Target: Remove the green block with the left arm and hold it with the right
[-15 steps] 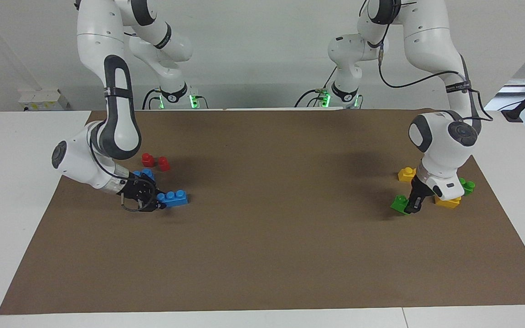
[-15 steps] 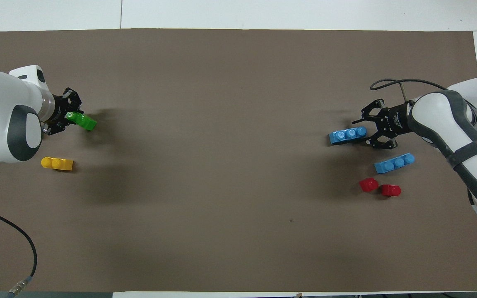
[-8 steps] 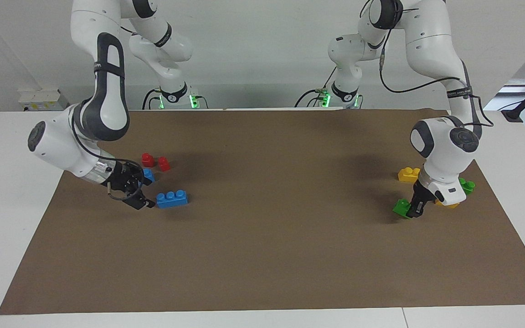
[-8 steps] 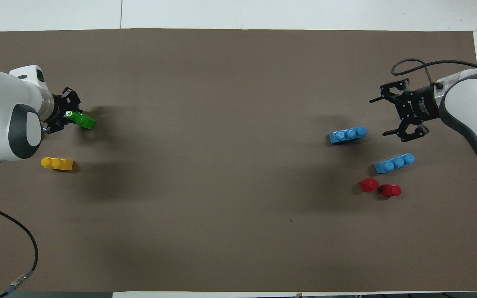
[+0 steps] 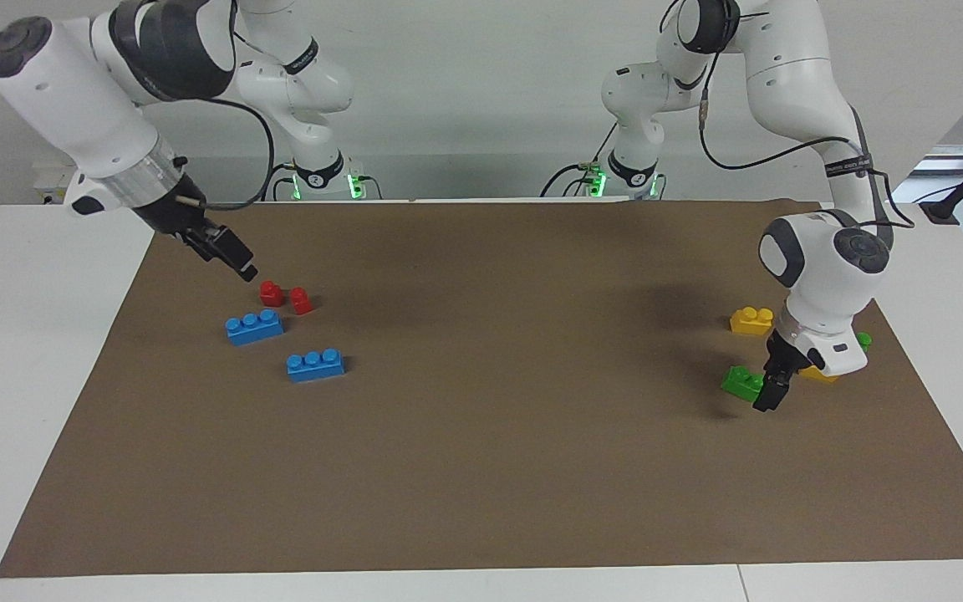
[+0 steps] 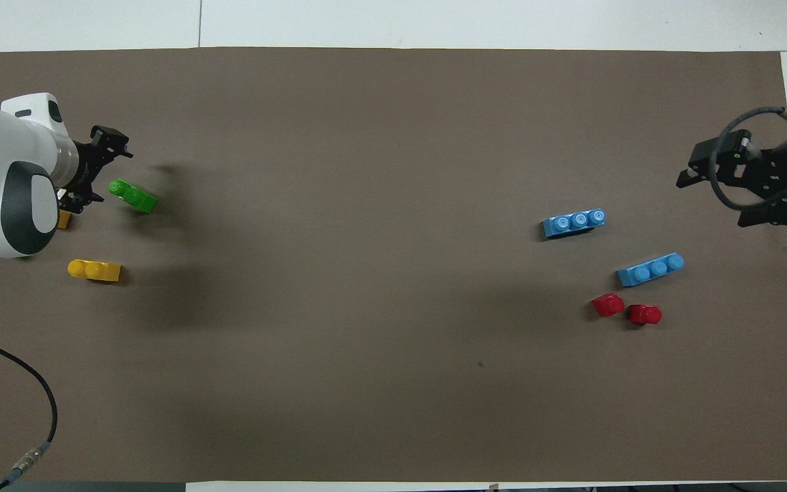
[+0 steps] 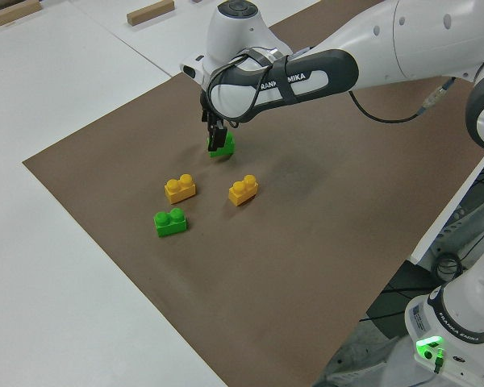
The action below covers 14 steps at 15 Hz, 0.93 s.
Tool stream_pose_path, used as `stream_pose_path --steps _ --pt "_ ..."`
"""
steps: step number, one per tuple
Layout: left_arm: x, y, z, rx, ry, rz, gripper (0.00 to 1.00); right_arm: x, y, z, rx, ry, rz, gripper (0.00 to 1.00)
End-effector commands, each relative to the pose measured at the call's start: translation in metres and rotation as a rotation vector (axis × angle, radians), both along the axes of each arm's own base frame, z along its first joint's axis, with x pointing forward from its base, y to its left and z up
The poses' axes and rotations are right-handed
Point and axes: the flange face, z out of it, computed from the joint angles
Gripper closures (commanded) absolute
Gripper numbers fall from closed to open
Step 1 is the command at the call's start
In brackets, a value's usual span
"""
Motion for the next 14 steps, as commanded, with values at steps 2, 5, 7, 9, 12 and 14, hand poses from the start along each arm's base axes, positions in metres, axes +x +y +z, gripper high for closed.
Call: stream_pose_path --steps 2,5,7,9,12,14 --pt "-0.007 -0.001 0.051 0.038 -0.012 -0.136 0.0 -0.024 0.003 0.028 -0.075 -0.036 0.269 0.0" --pt "-0.019 -0.003 0.088 0.07 0.003 -0.301 0.0 -0.017 -0.002 0.039 -0.149 -0.083 0.354 0.0" --pt "-0.028 -0.004 0.117 0.094 0.025 -0.442 0.0 -0.009 0.003 0.033 -0.167 -0.076 0.371 0.0" --pt "-0.039 -0.004 0.144 0.112 0.045 -0.564 0.0 -0.003 0.003 0.03 -0.165 -0.066 0.375 0.0" --pt "-0.055 -0.009 0.183 0.113 0.092 -0.67 0.0 -0.003 0.003 0.028 -0.174 -0.056 0.397 0.0" --pt "-0.074 -0.014 0.206 0.097 0.124 -0.703 0.0 -0.003 0.002 0.028 -0.189 -0.056 0.419 0.0"
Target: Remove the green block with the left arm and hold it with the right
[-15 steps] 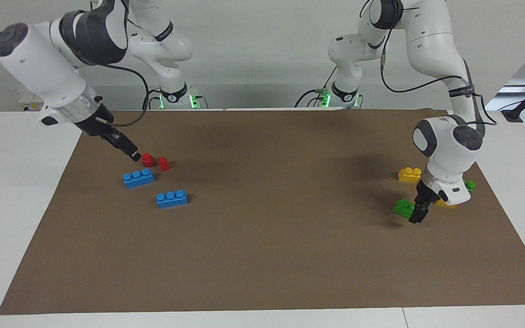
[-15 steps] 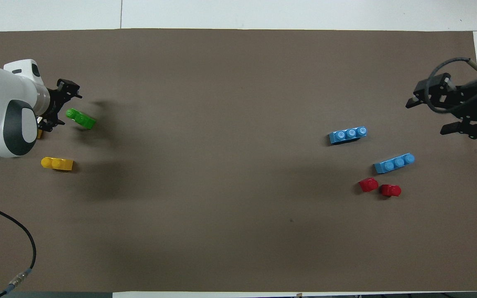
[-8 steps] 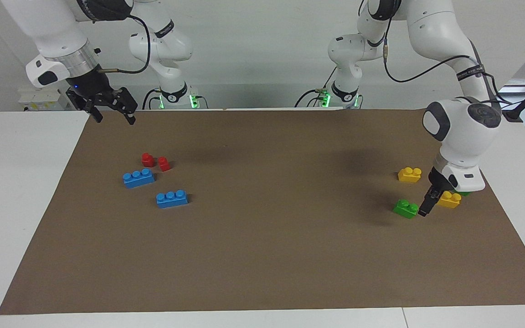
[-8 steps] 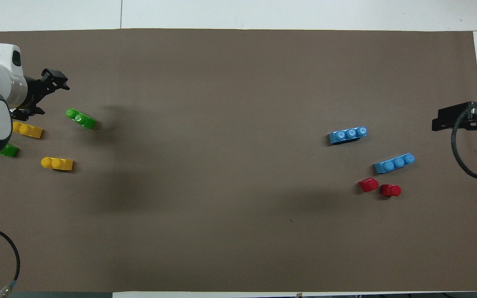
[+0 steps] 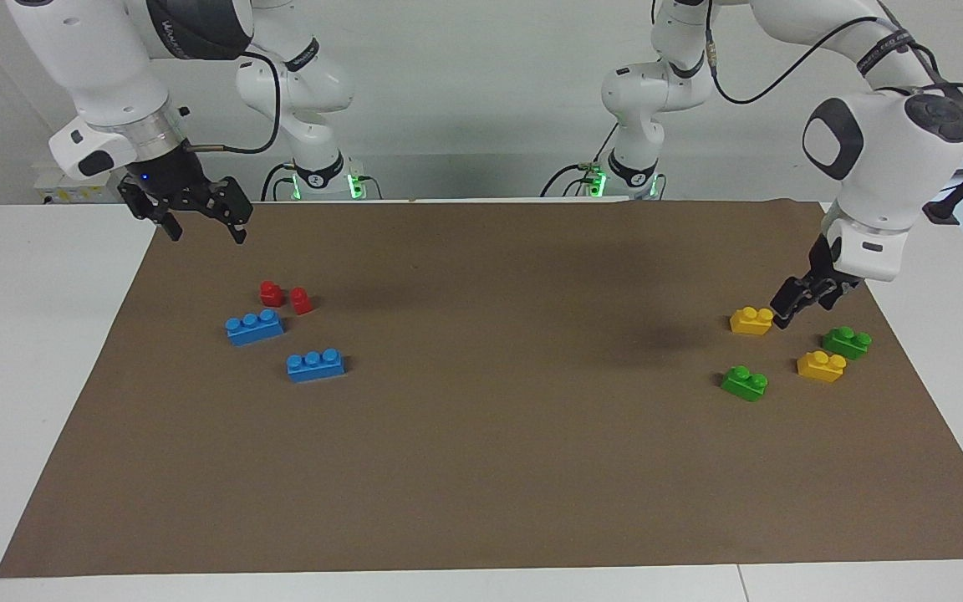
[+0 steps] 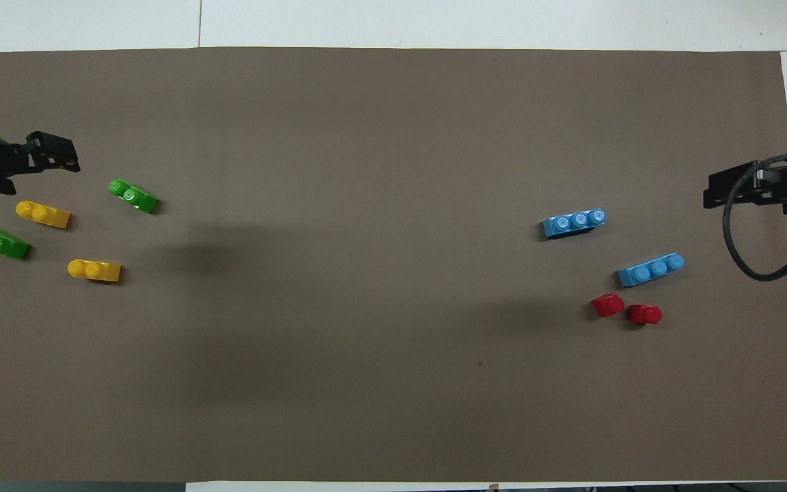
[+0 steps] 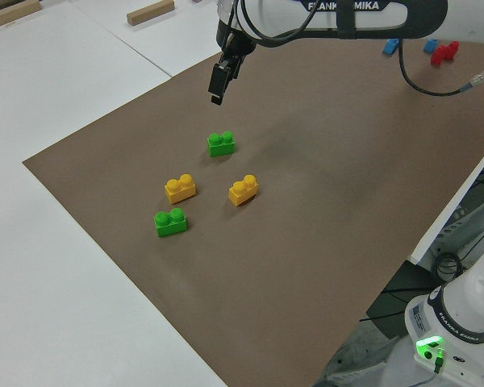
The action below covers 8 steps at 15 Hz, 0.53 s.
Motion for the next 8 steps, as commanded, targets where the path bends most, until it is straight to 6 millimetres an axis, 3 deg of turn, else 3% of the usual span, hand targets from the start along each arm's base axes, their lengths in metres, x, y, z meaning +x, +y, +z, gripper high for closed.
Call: stream_pose_path --steps 1,5,8 --pt "-0.025 -0.01 0.031 0.007 0.052 -0.07 0.0 0.003 -0.002 0.004 -0.032 0.0 0.036 0.0" --pt "-0.051 -0.019 0.055 -0.019 0.107 -0.164 0.0 0.001 -0.002 0.004 -0.024 0.008 0.026 0.0" --pt "-0.057 -0.021 0.073 -0.012 0.084 -0.198 0.0 0.001 -0.002 0.003 -0.021 0.014 0.026 0.0"
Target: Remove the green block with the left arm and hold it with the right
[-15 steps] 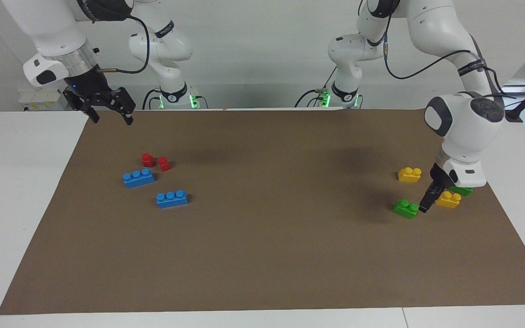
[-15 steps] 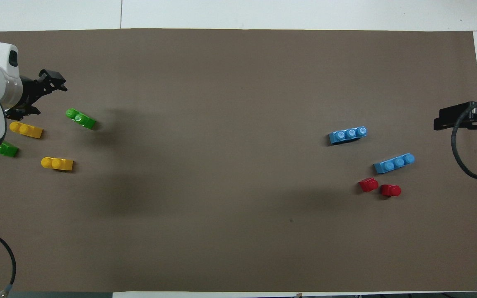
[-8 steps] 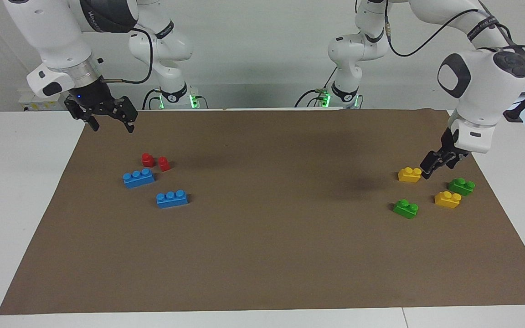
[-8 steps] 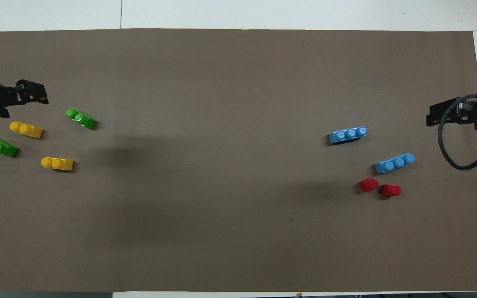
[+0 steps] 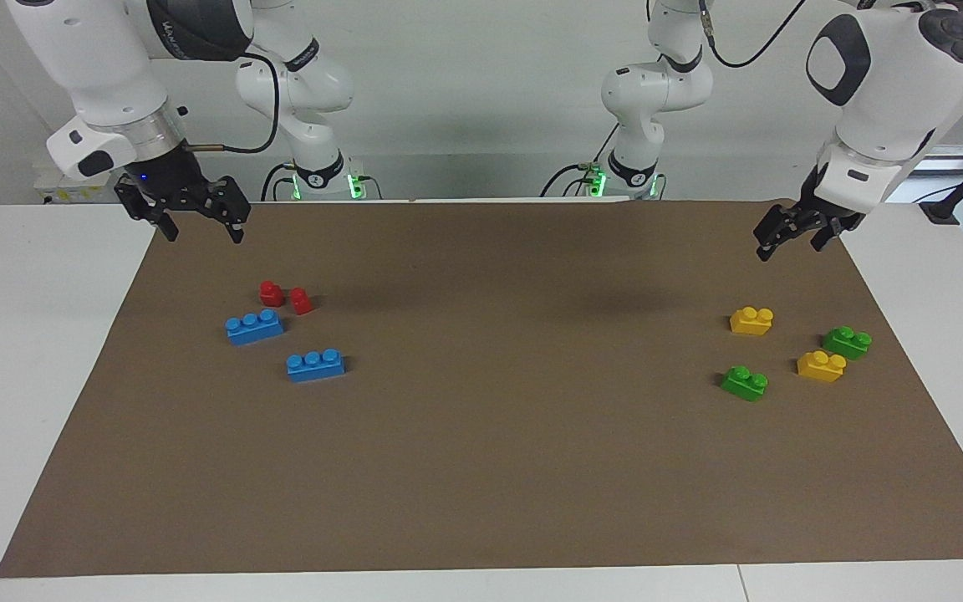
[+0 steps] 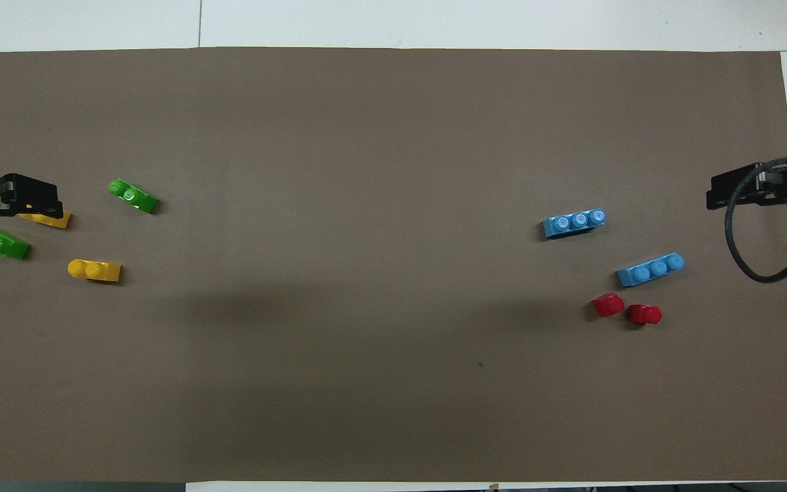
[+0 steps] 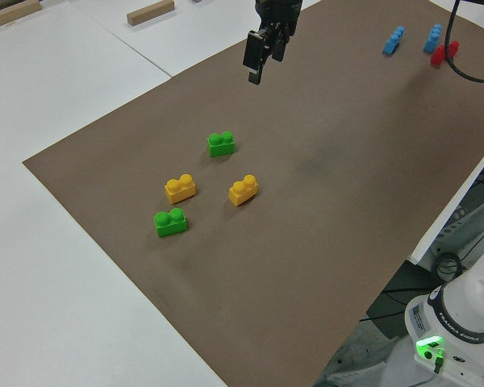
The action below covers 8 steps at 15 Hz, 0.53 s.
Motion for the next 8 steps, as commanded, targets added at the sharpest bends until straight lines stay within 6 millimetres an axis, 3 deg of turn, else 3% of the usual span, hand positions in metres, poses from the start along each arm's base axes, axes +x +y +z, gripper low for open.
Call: stream_pose_path --steps 1,8 --pt "-0.0066 -0.0058 0.0185 -0.008 -0.012 -0.04 0.0 -0.0002 -0.0012 0.0027 -0.013 0.013 0.017 0.0" --pt "-0.0094 -0.0119 0.0235 -0.009 0.001 -0.049 0.0 -0.0001 -0.0009 0.0021 -0.01 0.013 0.009 0.0"
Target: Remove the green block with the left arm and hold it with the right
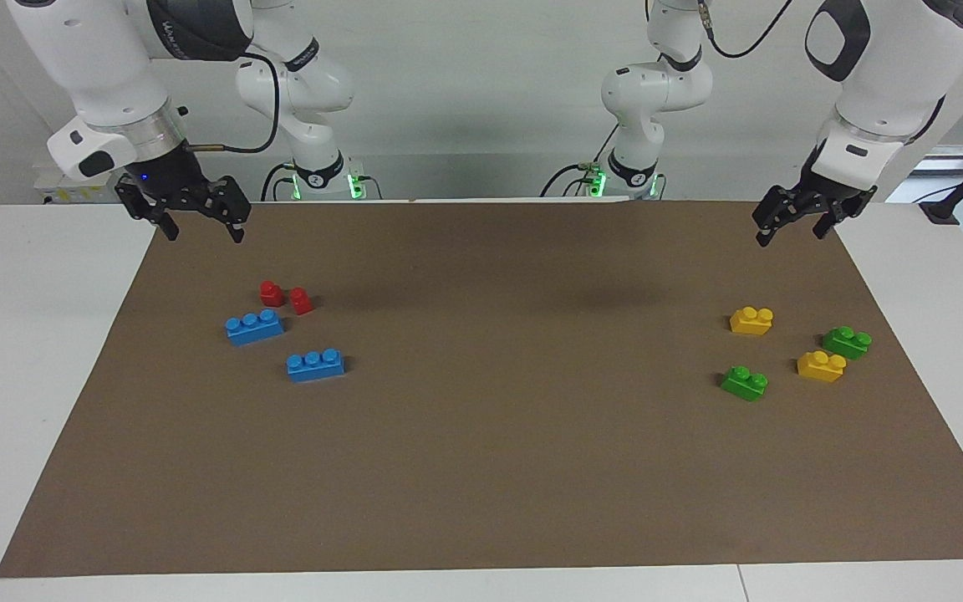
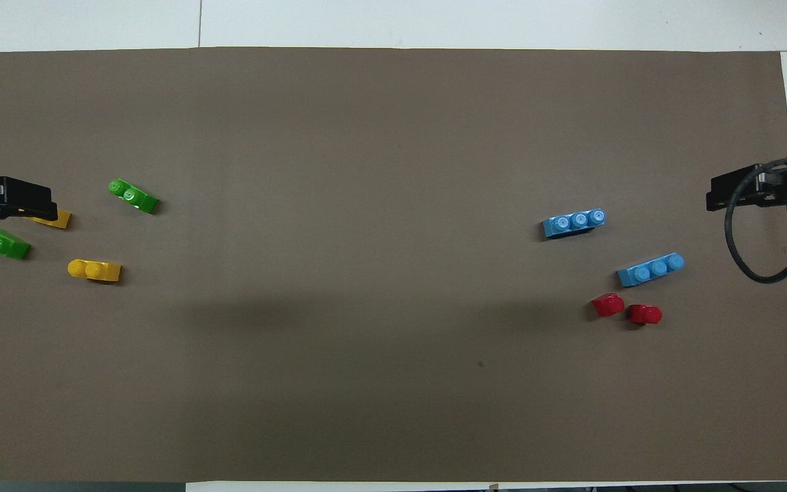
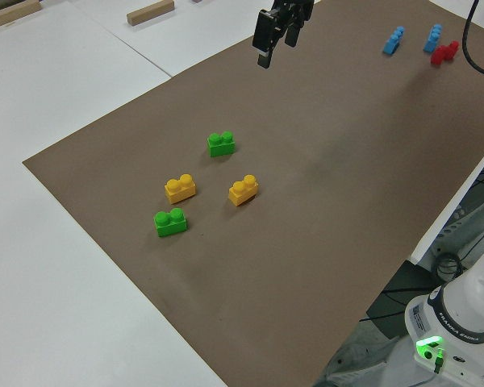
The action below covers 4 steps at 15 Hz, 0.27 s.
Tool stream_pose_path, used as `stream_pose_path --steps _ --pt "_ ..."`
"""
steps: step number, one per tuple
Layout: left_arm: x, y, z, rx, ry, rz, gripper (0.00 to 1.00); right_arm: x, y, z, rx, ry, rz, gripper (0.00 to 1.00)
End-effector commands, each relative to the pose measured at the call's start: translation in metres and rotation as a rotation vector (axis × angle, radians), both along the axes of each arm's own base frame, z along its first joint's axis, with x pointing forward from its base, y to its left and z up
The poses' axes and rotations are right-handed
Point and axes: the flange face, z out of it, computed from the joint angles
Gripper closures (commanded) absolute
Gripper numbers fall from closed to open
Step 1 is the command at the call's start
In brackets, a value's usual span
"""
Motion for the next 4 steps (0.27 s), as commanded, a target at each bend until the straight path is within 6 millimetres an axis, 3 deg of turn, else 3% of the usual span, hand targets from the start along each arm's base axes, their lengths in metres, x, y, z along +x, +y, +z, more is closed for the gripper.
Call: stream_pose_path --steps 1,4 --pt "-0.0027 -0.0024 0.0064 -0.009 0.011 -0.018 0.0 0.0004 -0.0001 0.0025 -0.01 0.008 0.009 0.0" --pt "-0.0029 -0.0049 0.0057 -0.009 0.013 -0.028 0.0 -0.001 -0.0009 0.0025 -0.01 0.016 0.006 0.0"
